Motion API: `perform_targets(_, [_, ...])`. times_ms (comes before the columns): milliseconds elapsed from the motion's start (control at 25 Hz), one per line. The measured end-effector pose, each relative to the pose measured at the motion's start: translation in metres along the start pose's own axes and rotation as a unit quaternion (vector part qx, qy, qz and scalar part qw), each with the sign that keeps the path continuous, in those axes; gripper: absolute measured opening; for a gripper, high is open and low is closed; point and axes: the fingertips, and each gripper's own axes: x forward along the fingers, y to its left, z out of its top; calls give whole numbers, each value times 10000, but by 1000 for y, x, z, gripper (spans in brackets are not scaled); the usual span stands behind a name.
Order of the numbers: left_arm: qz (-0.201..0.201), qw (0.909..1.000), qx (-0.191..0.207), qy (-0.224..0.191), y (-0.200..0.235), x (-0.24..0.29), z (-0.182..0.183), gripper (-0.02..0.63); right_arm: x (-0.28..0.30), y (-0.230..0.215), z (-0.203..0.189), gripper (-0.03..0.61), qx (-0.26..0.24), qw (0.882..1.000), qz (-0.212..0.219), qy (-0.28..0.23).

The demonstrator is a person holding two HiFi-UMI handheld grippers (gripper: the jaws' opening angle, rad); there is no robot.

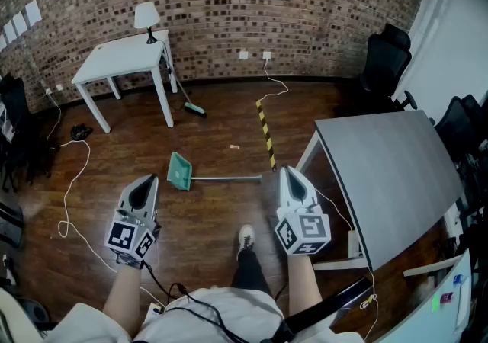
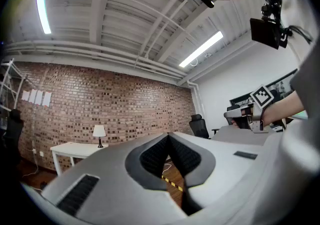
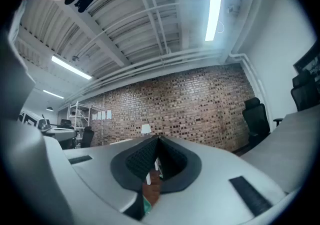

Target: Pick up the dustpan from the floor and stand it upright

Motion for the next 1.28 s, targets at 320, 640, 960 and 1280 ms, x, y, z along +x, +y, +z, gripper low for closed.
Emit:
perform_targets(320, [212,9997,66,68,34,116,-27,9,105,-74,-12,3,-269,9996,13,-63])
perform_targets(640, [335,9978,513,262,68,265,-32,11,252,-166,27,3,-672,9968,204,-373])
perform_targets(960, [411,9971,449,447,102,342,-47,11,326,-208,14,3,-735,9967,120,-336])
perform_targets(1280, [261,9982,425,333,120,387,-61,11,365,-222,-1,3,-736,9963,-50,-449])
